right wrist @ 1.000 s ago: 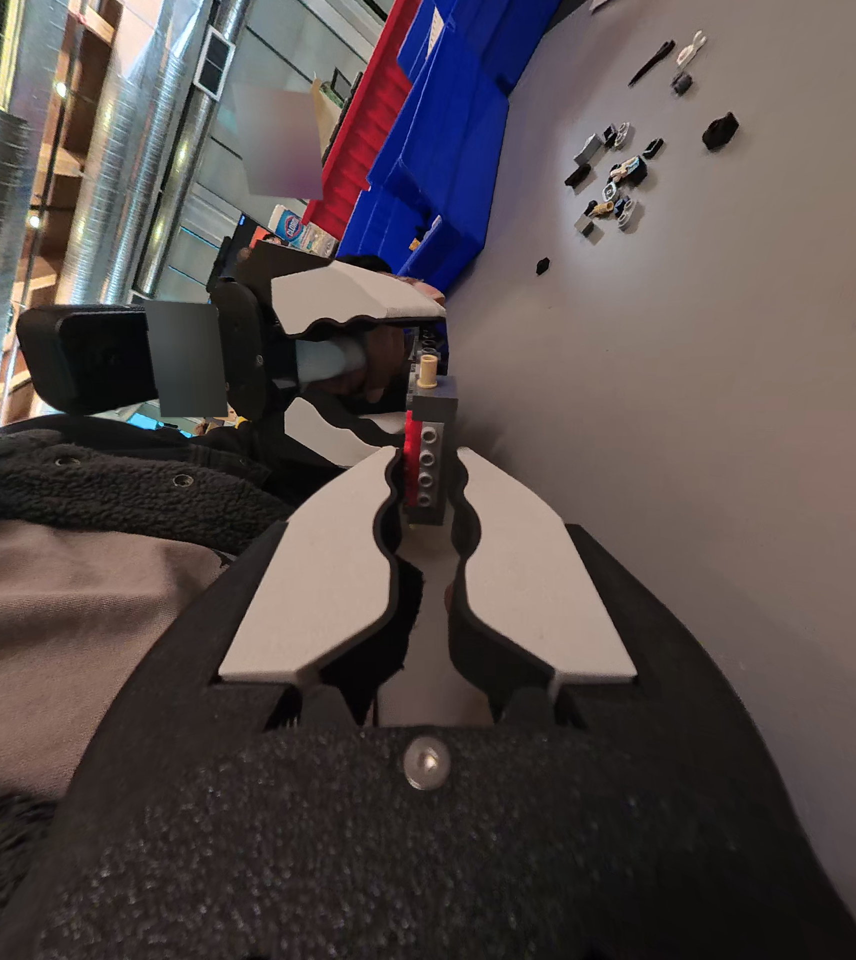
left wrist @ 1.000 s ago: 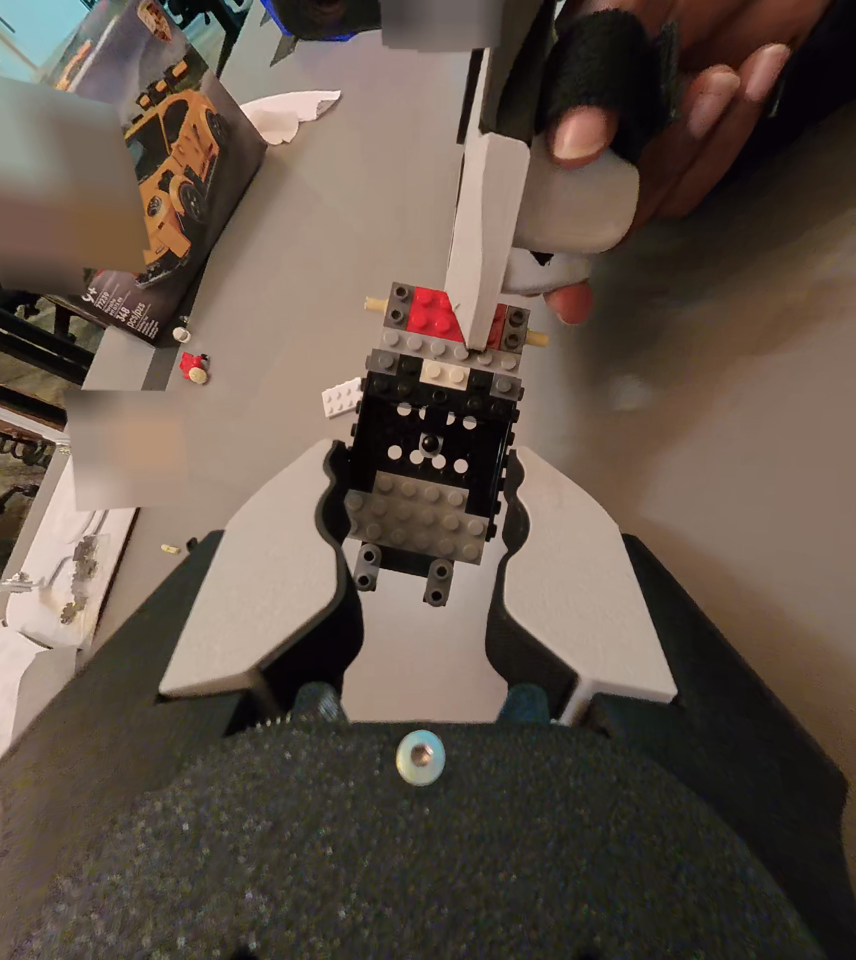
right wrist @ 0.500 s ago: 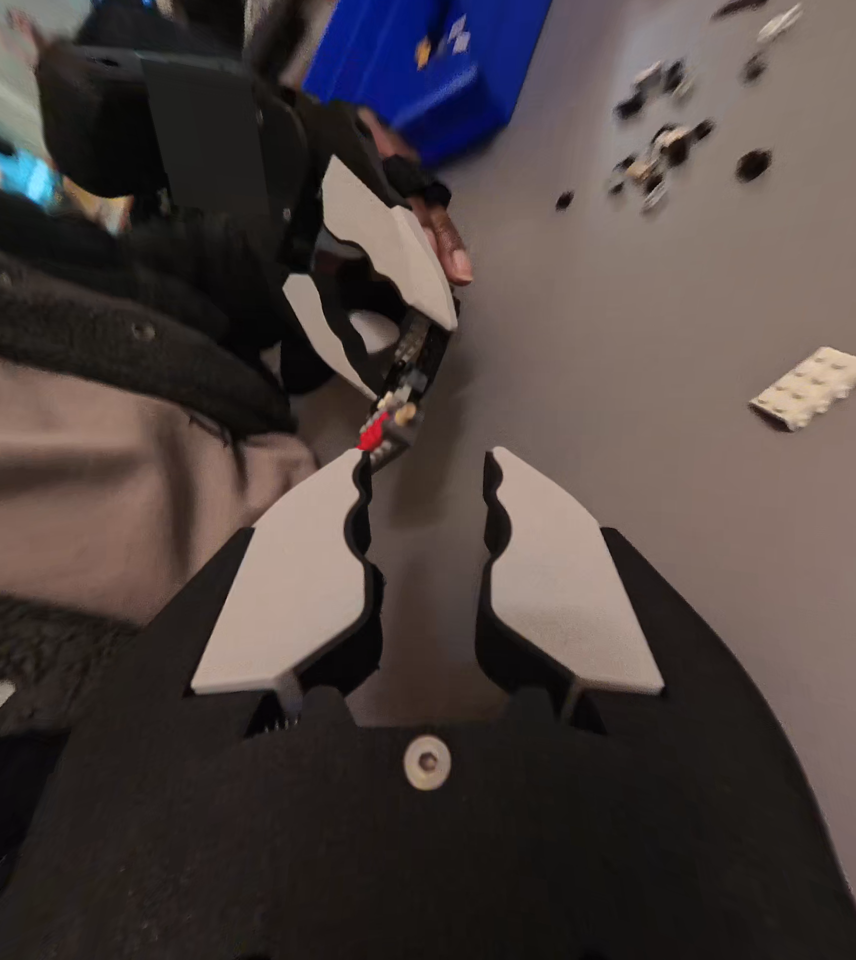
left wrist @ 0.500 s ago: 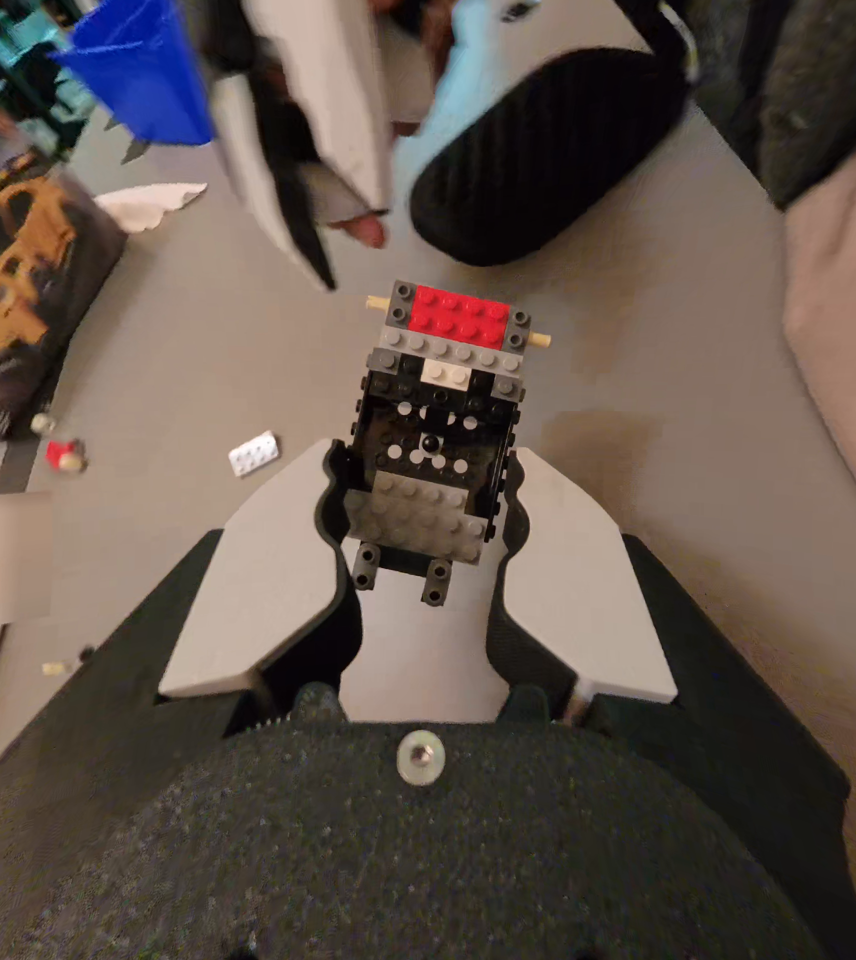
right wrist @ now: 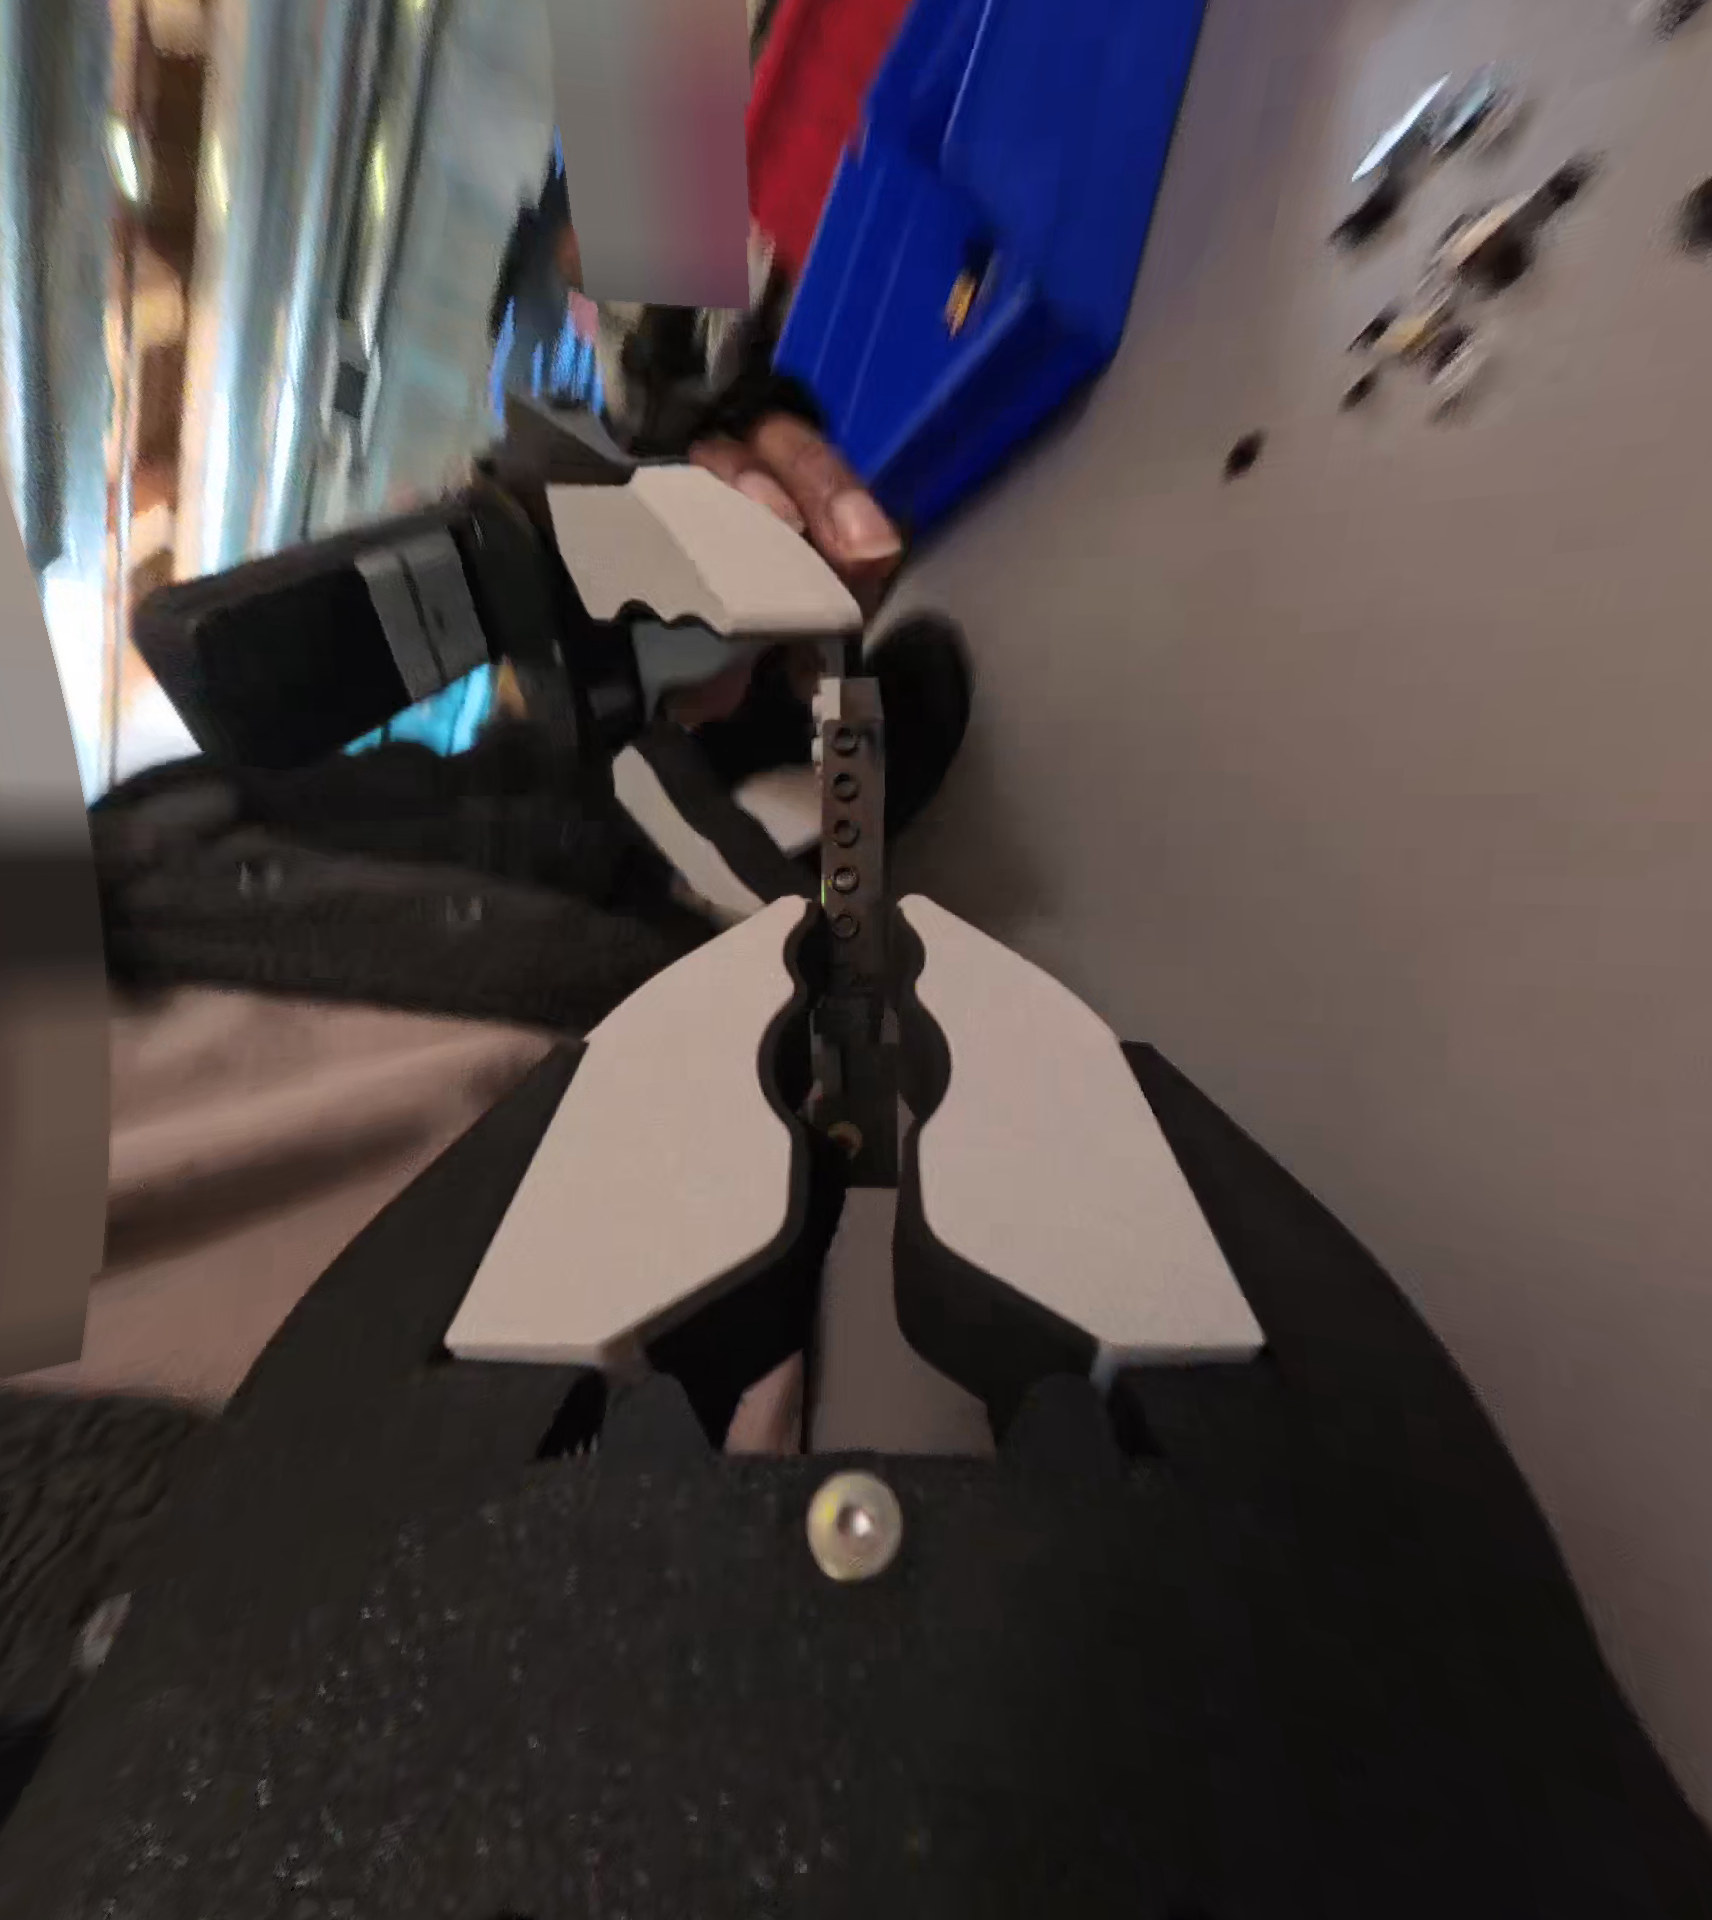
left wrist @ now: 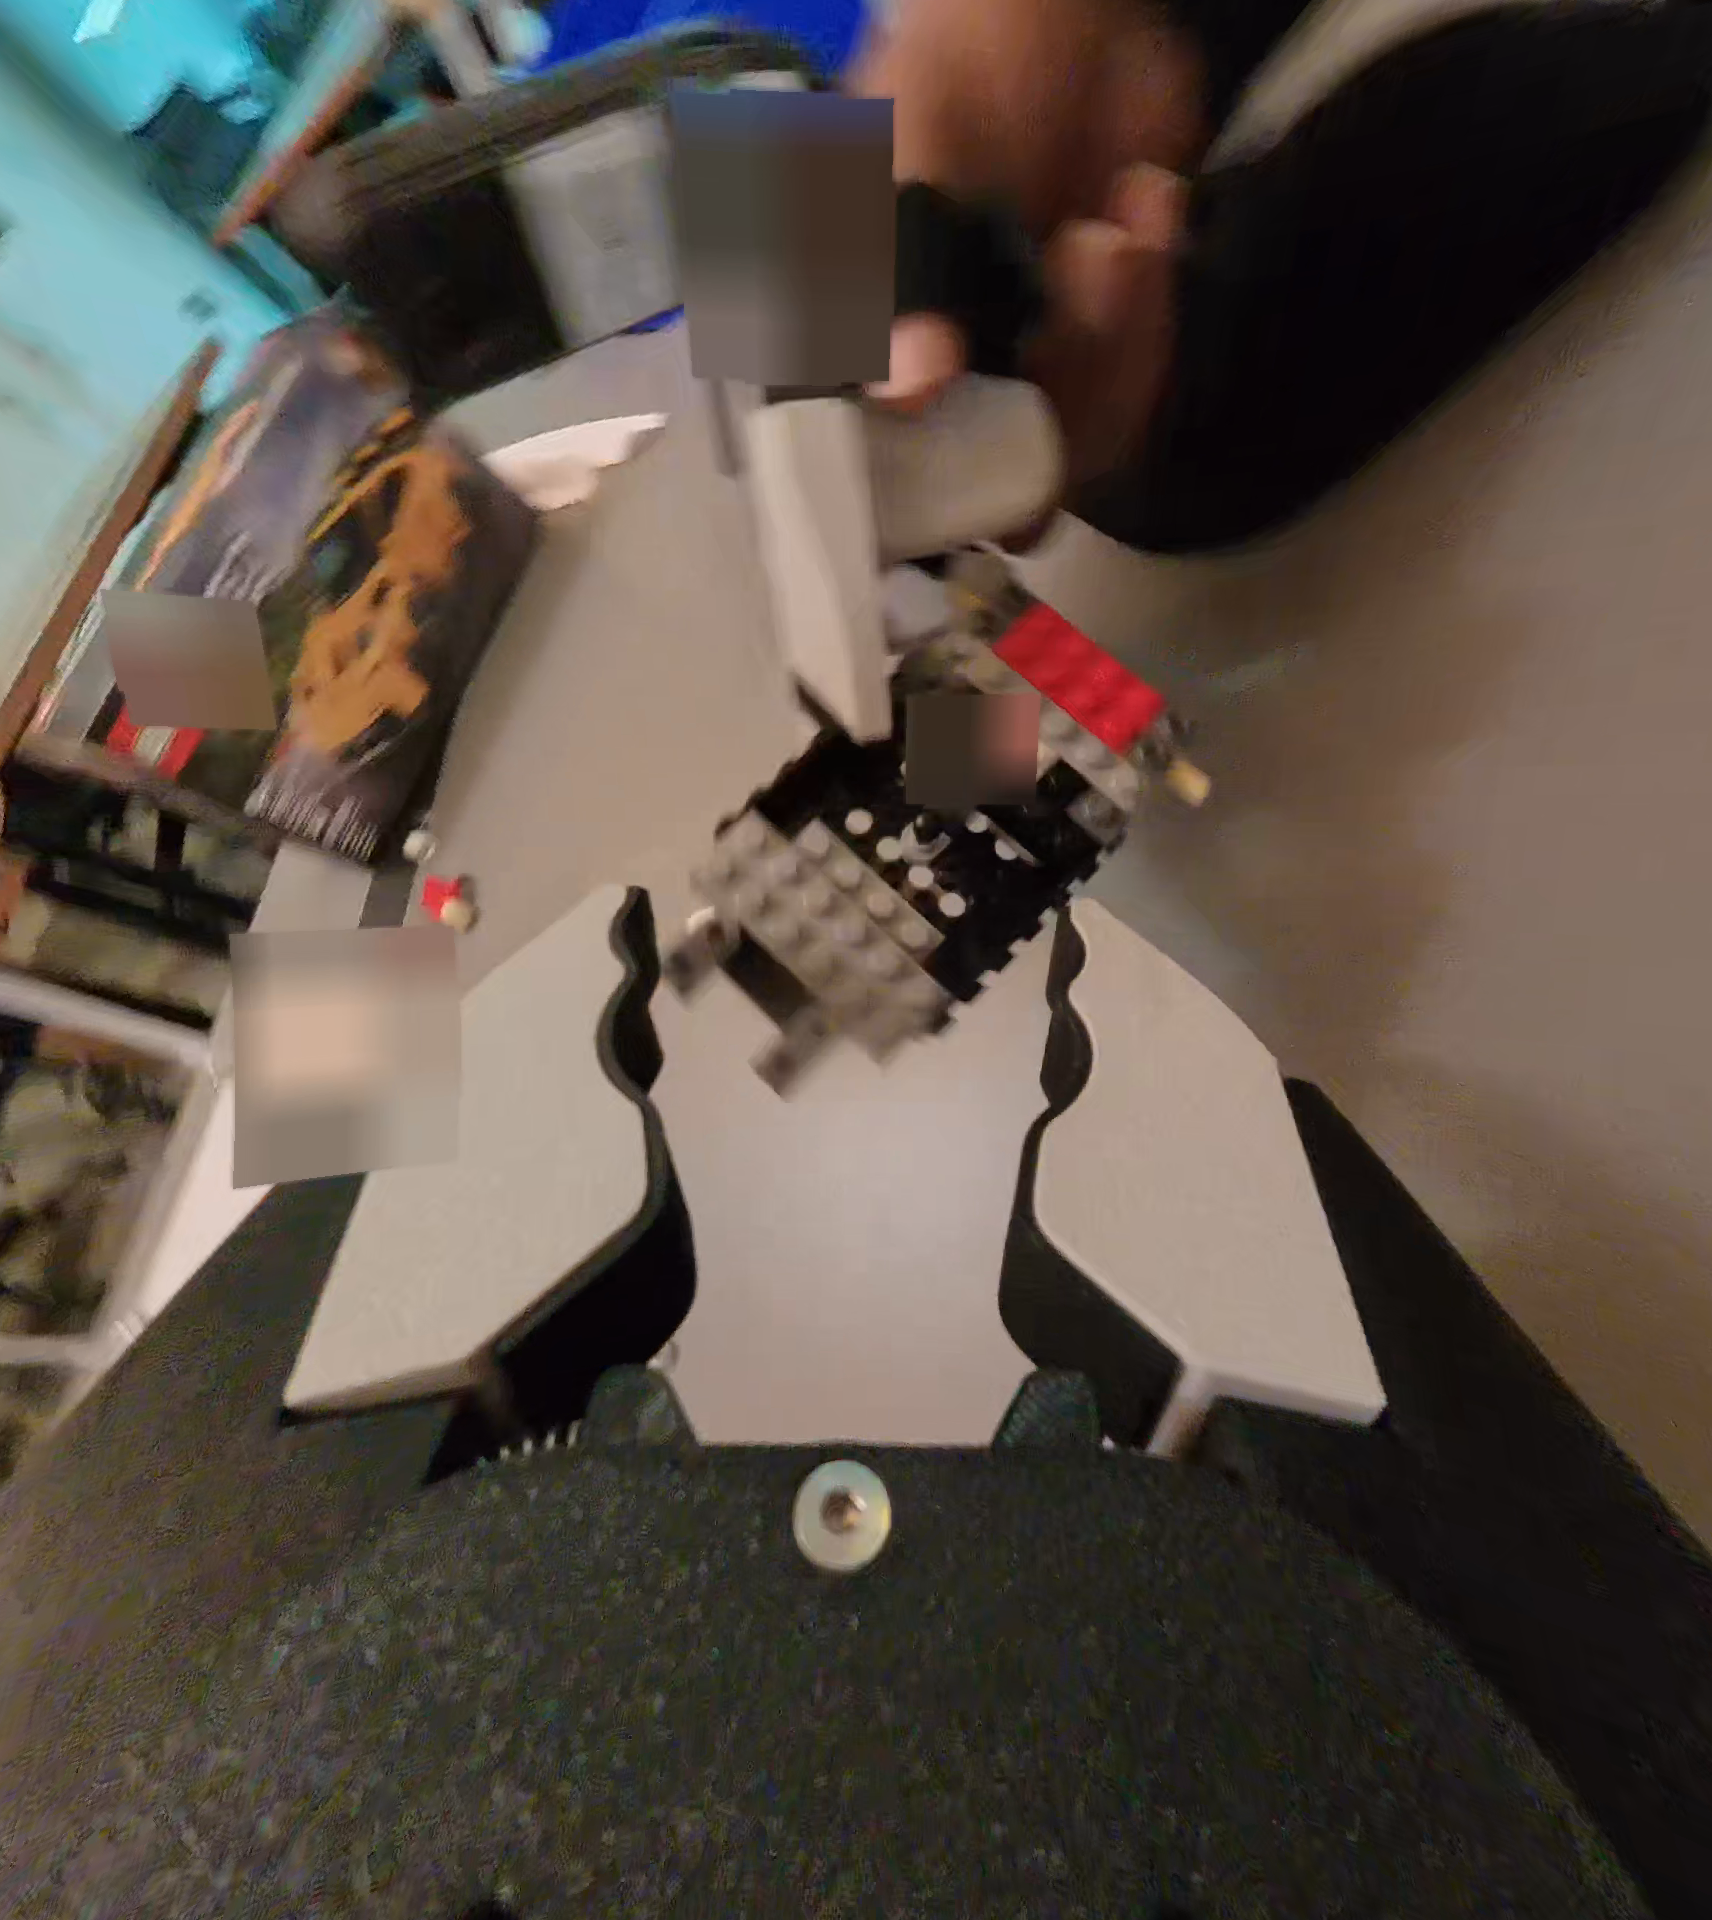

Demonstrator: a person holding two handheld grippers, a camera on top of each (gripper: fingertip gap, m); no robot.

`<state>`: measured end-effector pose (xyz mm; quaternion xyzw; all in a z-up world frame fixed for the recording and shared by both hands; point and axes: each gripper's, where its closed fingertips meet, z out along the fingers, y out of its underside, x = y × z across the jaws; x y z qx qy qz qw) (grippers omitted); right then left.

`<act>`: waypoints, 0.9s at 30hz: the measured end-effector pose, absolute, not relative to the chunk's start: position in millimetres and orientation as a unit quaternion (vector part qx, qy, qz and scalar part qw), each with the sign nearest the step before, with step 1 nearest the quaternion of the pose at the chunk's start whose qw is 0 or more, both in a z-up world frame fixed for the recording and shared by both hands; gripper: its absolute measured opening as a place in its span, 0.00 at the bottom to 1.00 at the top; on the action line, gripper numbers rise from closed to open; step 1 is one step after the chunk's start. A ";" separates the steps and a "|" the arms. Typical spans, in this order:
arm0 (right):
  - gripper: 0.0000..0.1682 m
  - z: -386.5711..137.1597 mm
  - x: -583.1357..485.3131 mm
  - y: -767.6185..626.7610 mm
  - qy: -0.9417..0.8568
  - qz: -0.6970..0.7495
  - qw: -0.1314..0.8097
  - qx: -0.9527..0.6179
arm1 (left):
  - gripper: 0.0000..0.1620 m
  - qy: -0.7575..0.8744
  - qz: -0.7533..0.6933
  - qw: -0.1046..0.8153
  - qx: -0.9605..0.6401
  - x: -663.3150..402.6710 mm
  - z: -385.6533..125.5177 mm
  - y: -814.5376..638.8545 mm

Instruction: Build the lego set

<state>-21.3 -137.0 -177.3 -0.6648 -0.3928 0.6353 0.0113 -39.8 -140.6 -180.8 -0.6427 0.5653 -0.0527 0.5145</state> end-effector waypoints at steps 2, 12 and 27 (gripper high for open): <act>0.06 -173.7 -20.1 -118.9 -0.298 0.669 0.075 -0.677 | 0.44 0.454 -0.118 0.549 -0.691 -49.8 -171.2 -133.0; 0.06 -155.8 -19.4 -88.7 -0.035 0.725 0.280 -0.628 | 0.49 0.260 -0.123 0.566 -0.773 -35.8 -175.9 -122.3; 0.06 -155.6 -19.2 -100.4 -0.074 0.706 0.326 -0.624 | 0.28 0.277 -0.093 0.578 -0.762 -38.3 -175.5 -124.7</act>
